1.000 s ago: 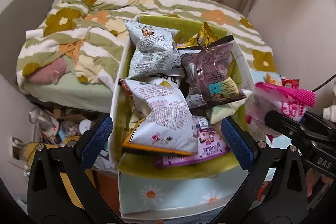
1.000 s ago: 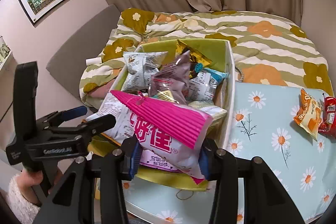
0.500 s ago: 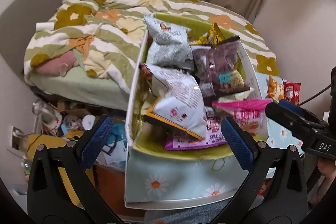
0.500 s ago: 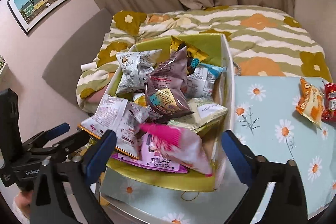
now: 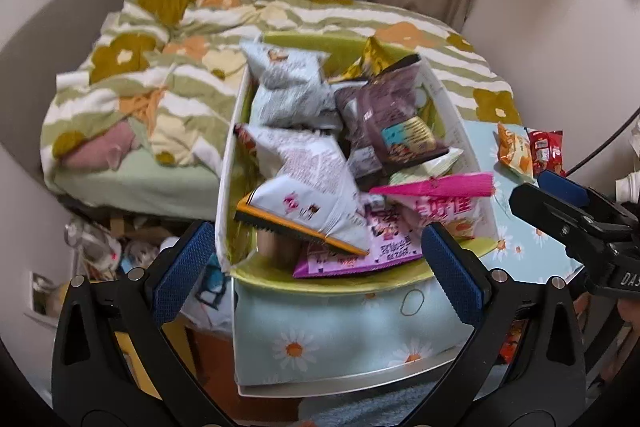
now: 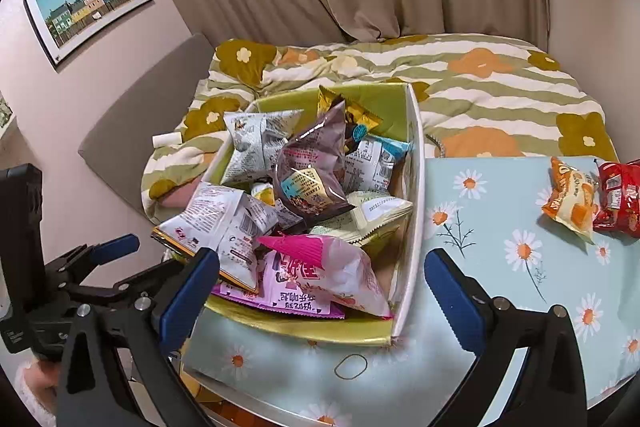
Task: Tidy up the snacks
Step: 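Carry both bags over the box and open both tools to drop them inside, then grasp the orange chiffon-cake bag with the left tool while the right tool grasps the red bag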
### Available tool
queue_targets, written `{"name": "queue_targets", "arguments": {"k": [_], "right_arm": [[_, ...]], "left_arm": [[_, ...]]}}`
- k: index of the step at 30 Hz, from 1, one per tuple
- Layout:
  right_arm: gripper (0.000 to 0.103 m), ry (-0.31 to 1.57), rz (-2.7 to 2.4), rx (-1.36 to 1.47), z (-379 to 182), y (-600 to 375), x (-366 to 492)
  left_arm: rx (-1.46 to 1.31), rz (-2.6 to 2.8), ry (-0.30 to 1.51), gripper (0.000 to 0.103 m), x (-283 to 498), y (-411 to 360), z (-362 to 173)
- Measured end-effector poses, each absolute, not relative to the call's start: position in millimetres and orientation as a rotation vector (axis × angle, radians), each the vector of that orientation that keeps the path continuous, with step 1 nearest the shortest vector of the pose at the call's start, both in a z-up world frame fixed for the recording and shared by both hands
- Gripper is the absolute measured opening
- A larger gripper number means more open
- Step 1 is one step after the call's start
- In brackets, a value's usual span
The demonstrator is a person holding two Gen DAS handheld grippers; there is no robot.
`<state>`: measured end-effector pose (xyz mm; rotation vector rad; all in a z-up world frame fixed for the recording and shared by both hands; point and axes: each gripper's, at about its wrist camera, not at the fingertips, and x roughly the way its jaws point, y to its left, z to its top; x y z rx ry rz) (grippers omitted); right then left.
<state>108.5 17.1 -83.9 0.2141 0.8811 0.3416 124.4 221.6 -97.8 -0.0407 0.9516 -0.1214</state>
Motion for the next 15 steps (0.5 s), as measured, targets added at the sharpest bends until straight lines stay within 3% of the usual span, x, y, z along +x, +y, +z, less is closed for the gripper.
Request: {"name": "queue_targets", "arguments": {"k": [15], "right_arm": [[0.102,0.804,0.258,0.178,-39.8,-79.5,90.4]], "left_arm": [[-0.012,-0.201,0.859,0.103,134.5,105.9,-56.2]]}}
